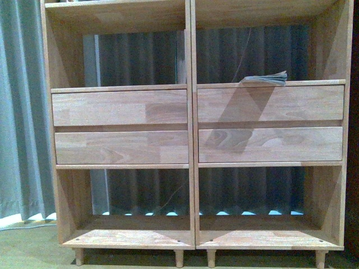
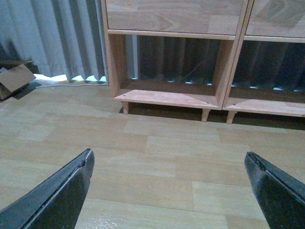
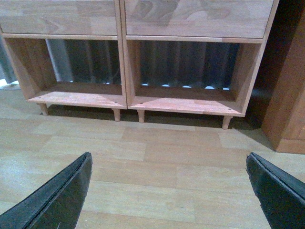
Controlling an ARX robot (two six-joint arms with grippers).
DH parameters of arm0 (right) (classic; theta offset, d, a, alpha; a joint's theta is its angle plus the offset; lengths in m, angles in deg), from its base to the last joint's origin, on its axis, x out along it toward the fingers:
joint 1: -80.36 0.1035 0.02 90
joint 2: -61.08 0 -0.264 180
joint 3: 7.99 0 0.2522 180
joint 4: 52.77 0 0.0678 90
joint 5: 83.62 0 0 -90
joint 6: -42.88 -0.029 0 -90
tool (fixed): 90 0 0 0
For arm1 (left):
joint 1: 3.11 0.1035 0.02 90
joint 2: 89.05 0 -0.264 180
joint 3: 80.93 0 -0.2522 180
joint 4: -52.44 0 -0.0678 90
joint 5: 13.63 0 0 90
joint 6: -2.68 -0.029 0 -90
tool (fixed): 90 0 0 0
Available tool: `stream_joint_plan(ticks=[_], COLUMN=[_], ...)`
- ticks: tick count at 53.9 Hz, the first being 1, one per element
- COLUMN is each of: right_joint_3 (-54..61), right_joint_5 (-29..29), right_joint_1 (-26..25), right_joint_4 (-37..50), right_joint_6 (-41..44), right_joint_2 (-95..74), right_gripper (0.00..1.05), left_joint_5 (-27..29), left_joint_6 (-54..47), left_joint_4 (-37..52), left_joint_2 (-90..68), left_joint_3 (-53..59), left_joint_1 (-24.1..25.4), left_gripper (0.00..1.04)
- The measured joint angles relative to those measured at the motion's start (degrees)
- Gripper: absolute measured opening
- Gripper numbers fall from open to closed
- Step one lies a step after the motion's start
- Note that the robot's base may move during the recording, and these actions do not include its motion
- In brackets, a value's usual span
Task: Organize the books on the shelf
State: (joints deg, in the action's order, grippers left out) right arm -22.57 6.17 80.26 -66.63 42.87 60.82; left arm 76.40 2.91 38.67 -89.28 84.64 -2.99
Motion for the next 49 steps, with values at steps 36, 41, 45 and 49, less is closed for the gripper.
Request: stream_joint_plan(ticks=[36, 41, 45, 49], right_joint_3=[0.0, 0.0, 0.0, 0.0], right_joint_5=[0.0, 0.0, 0.0, 0.0], right_joint_1=[0.0, 0.0, 0.0, 0.0], right_joint_4=[0.0, 0.0, 0.0, 0.0], right_joint_6=[0.0, 0.0, 0.0, 0.0], right_joint_2=[0.0, 0.0, 0.0, 0.0], right_gripper=[0.98, 0.98, 0.98, 0.98], left_joint_5=[0.0, 0.0, 0.0, 0.0], left_joint_6=[0.0, 0.0, 0.0, 0.0], left_joint_4=[0.0, 0.0, 0.0, 0.0], left_joint_2=[0.0, 0.0, 0.0, 0.0], left_joint_3=[0.0, 0.0, 0.0, 0.0], left_joint_1=[0.0, 0.0, 0.0, 0.0], left_gripper=[0.97, 0.97, 0.97, 0.97])
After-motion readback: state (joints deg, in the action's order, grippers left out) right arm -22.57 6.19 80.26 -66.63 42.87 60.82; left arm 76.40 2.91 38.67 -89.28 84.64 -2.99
